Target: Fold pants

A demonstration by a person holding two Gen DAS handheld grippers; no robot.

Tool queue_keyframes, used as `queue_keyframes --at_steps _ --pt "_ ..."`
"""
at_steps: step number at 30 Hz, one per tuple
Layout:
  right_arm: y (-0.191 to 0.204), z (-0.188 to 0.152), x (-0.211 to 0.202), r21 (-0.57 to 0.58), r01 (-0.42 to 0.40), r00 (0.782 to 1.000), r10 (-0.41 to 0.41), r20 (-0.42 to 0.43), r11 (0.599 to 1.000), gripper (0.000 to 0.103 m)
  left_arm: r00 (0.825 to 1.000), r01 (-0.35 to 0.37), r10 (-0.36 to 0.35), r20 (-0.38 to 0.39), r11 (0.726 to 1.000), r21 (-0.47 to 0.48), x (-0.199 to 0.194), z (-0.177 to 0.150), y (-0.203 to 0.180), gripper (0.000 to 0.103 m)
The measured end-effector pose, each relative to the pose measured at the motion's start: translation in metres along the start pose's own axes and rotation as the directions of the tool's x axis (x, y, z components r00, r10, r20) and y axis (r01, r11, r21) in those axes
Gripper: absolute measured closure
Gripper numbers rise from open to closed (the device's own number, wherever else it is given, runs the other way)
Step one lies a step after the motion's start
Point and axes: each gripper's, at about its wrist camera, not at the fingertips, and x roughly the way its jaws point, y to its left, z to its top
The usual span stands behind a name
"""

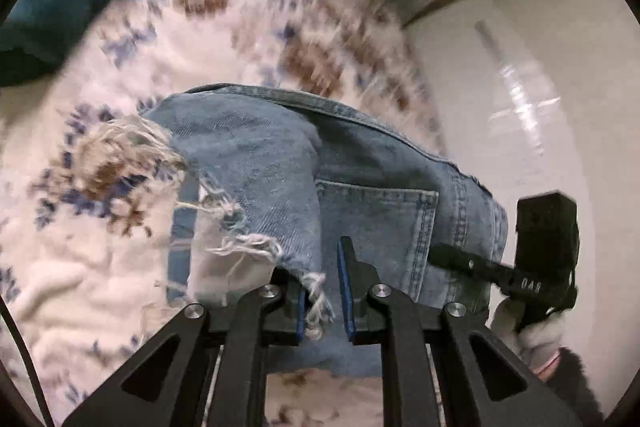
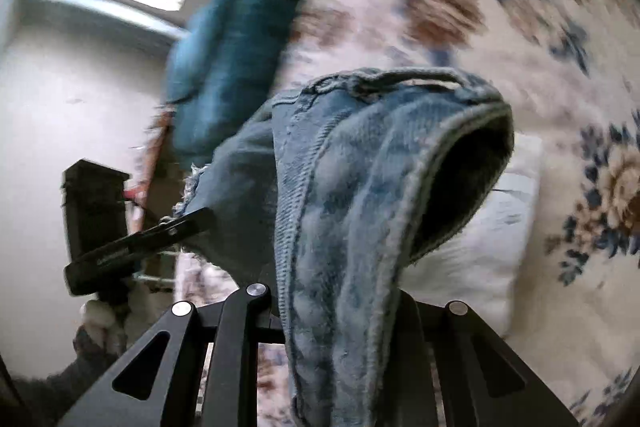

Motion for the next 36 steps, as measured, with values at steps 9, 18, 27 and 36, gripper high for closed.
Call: queue_keyframes --at_steps 9,18,27,36 --pt "-0.089 0.017 0.024 0.105 0.127 0.991 -0.122 -0.057 0.986 0.054 0.982 -0.168 0.168 -0.083 0.986 0.015 0.078 -0.006 0.039 0.088" --pt "-0.003 -0.037 -0.034 0.021 0.637 0.765 -0.635 0.111 0.771 0.008 0.896 -0.429 0.411 0.166 0.899 0.090 -0.007 -0.038 -0.005 0.055" --pt "0.121 -0.136 -0.091 0.050 0.740 0.643 -0.728 0.238 0.670 0.008 0.870 -0.475 0.444 0.213 0.872 0.122 -0.095 -0.102 -0.064 0.003" --pt "0.232 -0.239 -0.196 0.092 0.749 0.599 -0.730 0.328 0.656 0.008 0.847 -0.496 0.431 0.312 0.850 0.174 -0.214 -0.188 -0.151 0.003"
